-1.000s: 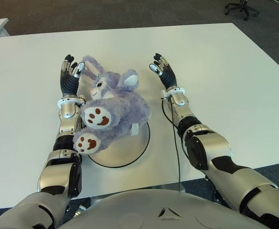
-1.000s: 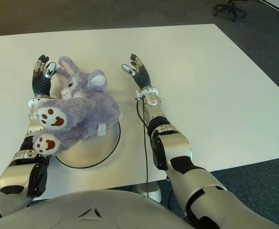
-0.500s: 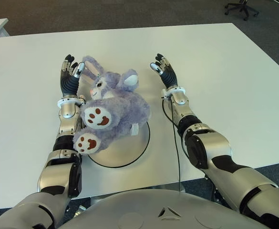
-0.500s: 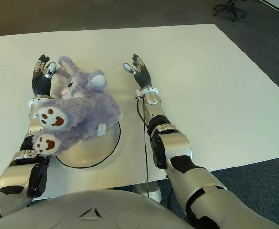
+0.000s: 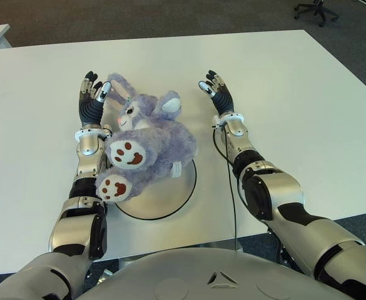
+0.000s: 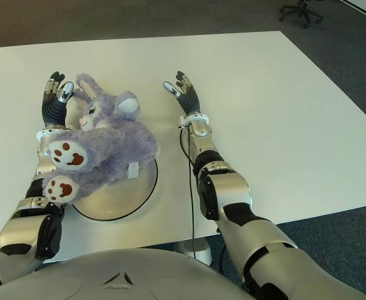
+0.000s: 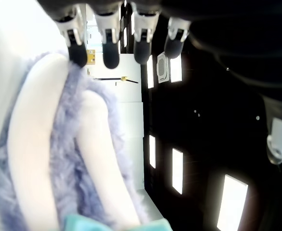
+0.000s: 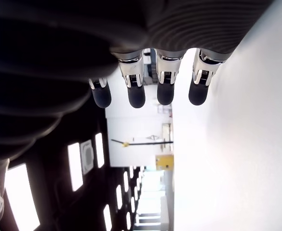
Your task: Put the doll into the plate.
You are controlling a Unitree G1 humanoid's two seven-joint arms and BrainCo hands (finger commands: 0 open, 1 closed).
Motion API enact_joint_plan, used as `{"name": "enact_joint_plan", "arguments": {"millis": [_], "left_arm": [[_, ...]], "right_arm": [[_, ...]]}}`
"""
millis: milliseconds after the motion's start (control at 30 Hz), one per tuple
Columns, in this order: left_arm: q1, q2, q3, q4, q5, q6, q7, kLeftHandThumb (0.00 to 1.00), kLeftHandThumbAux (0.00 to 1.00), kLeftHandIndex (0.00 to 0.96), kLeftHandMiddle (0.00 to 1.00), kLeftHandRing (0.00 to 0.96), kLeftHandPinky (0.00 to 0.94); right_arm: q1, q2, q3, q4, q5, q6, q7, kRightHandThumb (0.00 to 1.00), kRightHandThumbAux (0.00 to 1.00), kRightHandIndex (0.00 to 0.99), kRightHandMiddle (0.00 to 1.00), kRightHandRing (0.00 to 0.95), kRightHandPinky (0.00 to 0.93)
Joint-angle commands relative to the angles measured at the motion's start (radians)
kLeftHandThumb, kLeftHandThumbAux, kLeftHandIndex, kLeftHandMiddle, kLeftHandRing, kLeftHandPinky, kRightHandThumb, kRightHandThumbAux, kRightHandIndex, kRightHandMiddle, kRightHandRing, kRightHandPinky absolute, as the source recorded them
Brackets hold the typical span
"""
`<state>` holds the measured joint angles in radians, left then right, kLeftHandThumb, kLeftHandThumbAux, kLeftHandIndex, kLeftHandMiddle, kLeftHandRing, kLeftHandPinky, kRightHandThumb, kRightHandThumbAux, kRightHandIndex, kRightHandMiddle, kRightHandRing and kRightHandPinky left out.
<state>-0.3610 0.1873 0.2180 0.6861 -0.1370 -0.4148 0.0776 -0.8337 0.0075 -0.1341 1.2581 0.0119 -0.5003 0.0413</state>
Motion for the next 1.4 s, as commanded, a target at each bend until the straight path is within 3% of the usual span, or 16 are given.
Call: {"name": "enact_joint_plan", "arguments": {"millis": [33, 1400], "left_arm": [[0.179, -0.052, -0.021, 0.095, 0.027, 0.016, -0.017, 0.0, 0.477, 0.0, 0.083, 0.096, 0.113], [0.17, -0.051, -0.017, 0.095, 0.023, 0.028, -0.023, 0.0, 0.482, 0.0, 0.095, 0.102, 0.114]], "right_arm": [[0.025, 0.019, -0.026, 0.036, 0.021, 0.032, 0.011, 0.0, 0.561, 0.011, 0.0, 0.0, 0.0], [0.03, 0.022, -0.039, 0.041, 0.01, 0.092, -0.023, 0.037, 0.698, 0.0, 0.013, 0.002, 0.007]]}}
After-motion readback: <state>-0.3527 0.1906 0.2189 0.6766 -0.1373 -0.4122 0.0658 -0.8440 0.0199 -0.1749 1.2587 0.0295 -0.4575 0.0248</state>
